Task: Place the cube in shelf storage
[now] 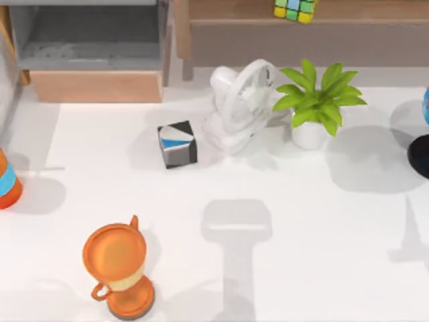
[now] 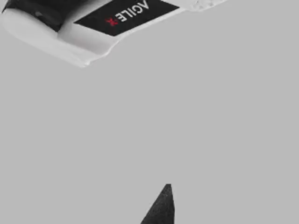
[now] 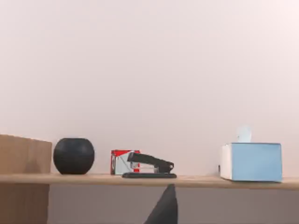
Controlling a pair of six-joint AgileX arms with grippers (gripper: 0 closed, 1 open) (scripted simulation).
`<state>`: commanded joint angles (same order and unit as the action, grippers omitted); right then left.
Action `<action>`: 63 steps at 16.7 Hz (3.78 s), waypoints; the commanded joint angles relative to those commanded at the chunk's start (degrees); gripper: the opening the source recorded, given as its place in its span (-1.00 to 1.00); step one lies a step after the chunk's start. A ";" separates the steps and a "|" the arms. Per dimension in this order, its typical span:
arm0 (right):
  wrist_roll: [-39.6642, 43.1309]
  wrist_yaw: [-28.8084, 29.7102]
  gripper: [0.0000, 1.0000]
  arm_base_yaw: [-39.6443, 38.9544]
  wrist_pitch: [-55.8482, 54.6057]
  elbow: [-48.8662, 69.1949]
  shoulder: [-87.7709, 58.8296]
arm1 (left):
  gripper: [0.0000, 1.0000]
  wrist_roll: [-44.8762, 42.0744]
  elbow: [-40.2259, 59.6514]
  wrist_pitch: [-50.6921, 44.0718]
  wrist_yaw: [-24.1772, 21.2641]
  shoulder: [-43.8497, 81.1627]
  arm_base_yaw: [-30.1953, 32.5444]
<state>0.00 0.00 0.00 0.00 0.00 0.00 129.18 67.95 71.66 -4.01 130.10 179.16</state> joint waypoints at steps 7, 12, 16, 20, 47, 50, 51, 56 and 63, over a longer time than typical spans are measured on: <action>0.00 0.00 1.00 0.00 0.00 0.00 0.00 | 1.00 57.39 -17.13 6.87 -16.15 -6.79 57.41; 0.00 0.00 1.00 0.00 0.00 0.00 0.00 | 1.00 93.31 -28.16 11.15 -26.36 -10.91 93.32; 0.00 0.00 1.00 0.00 0.00 0.00 0.00 | 1.00 116.23 -35.37 13.86 -32.91 -13.45 116.23; 0.00 0.00 1.00 0.00 0.00 0.00 0.00 | 1.00 132.16 -40.47 15.73 -37.47 -15.18 132.14; 0.00 0.00 1.00 0.00 0.00 0.00 0.00 | 0.10 139.74 -38.40 13.98 -36.19 -14.23 143.09; 0.00 0.00 1.00 0.00 0.00 0.00 0.00 | -0.36 139.74 -38.40 13.98 -36.19 -14.23 143.09; 0.00 0.00 1.00 0.00 0.00 0.00 0.00 | -0.51 139.74 -38.40 13.98 -36.19 -14.23 143.09; 0.00 0.00 1.00 0.00 0.00 0.00 0.00 | -1.00 139.74 -38.40 13.98 -36.19 -14.23 143.09; 0.00 0.00 1.00 0.00 0.00 0.00 0.00 | -1.00 139.94 -38.46 13.46 -36.19 -13.65 142.95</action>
<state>0.00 0.00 0.00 0.00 0.00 0.00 269.12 29.49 85.12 -40.20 116.46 322.11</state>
